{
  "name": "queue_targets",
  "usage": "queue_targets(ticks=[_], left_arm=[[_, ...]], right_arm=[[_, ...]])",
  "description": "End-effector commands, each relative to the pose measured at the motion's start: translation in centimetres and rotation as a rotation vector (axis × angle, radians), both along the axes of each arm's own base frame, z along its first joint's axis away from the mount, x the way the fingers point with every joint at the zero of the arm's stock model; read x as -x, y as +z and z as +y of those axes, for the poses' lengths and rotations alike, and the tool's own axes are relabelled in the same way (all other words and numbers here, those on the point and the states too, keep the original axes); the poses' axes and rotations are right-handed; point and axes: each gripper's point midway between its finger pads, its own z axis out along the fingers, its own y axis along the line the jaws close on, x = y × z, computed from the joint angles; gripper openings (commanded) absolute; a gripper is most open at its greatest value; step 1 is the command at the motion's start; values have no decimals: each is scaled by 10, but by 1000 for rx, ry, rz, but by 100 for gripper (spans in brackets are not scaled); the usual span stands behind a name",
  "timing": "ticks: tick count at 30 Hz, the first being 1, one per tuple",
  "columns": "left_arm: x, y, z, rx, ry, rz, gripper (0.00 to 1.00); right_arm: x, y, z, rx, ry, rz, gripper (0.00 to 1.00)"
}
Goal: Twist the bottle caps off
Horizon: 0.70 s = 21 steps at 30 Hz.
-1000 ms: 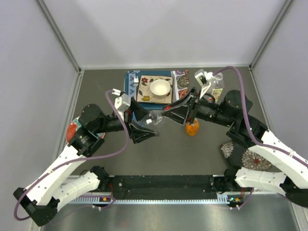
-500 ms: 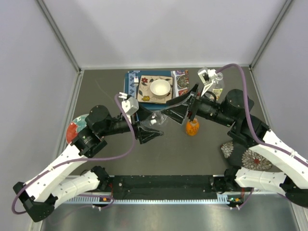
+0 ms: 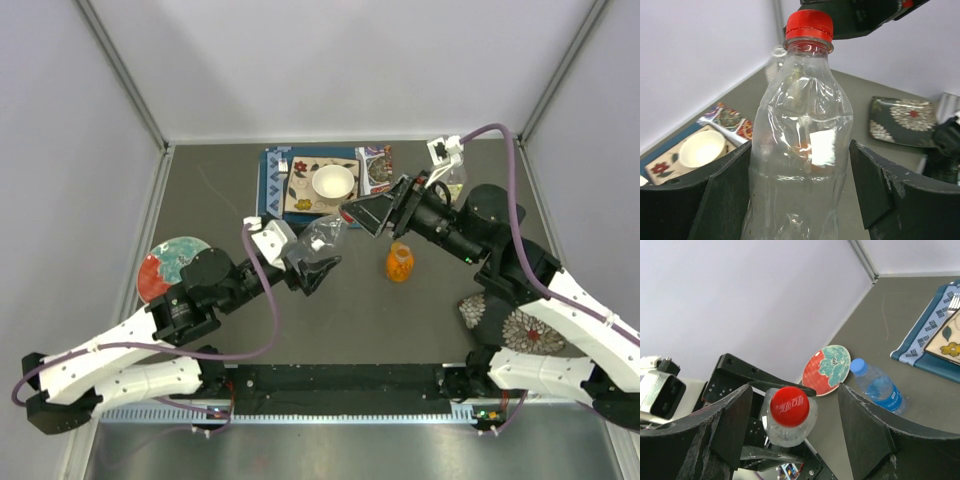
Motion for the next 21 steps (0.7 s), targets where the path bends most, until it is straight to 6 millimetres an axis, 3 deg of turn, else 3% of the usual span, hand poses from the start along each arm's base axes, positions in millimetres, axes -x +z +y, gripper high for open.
queue_targets(ticks=[1,12,21], left_arm=[[-25,12,22,32,228,-76,38],[-23,5,22,-1,281,-100,36],[-23,0,20,-14,274,-101,36]], right_arm=[[-11,21,-4,-57,-63,1,68],[-17,12,14,-46,-34,25,61],[-19,13,18,-61,-31,6,55]])
